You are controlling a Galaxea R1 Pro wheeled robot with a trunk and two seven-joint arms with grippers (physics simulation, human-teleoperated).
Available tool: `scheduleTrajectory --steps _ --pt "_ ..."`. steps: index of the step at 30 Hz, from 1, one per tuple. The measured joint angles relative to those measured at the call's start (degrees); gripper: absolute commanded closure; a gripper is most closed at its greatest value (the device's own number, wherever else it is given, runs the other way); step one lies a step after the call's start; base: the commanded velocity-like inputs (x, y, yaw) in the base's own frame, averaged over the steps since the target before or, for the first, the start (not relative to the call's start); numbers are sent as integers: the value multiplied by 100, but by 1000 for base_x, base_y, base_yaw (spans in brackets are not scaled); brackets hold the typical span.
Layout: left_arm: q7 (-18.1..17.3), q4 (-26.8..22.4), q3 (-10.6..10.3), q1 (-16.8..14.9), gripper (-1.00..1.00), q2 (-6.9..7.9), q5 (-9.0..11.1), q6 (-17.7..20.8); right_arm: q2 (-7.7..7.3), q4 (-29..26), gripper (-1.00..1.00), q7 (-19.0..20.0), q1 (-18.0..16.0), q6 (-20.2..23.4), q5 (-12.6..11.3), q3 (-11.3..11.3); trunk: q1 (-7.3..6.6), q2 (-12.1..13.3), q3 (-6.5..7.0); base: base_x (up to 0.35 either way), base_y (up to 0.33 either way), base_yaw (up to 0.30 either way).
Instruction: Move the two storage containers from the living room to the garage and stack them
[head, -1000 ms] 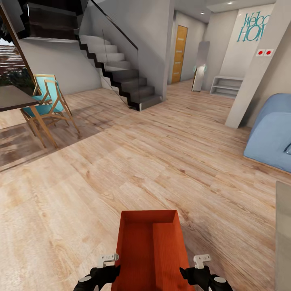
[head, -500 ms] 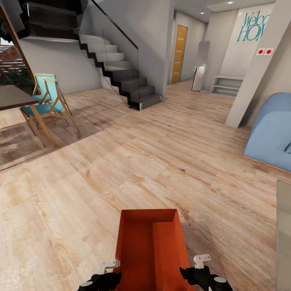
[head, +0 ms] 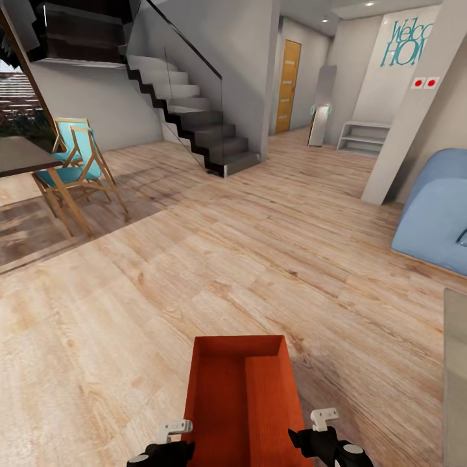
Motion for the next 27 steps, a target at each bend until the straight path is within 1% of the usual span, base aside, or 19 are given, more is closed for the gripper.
scheduleTrajectory --steps 6,9,21,27 --pt "0 -9 6 0 -100 24 18 -36 0 0 -100 0 0 0 0 -2 0 0 0 0 0 0" --pt "0 -11 9 0 -100 18 8 -212 0 4 -100 0 0 0 0 -6 0 0 0 0 0 0" --pt "0 -11 9 0 -100 0 20 -259 0 15 -100 0 0 4 -8 -9 0 0 0 0 0 0" --pt "0 -11 9 0 -100 -8 23 -260 0 17 -100 0 0 8 -8 -9 131 -239 -107 0 0 0"
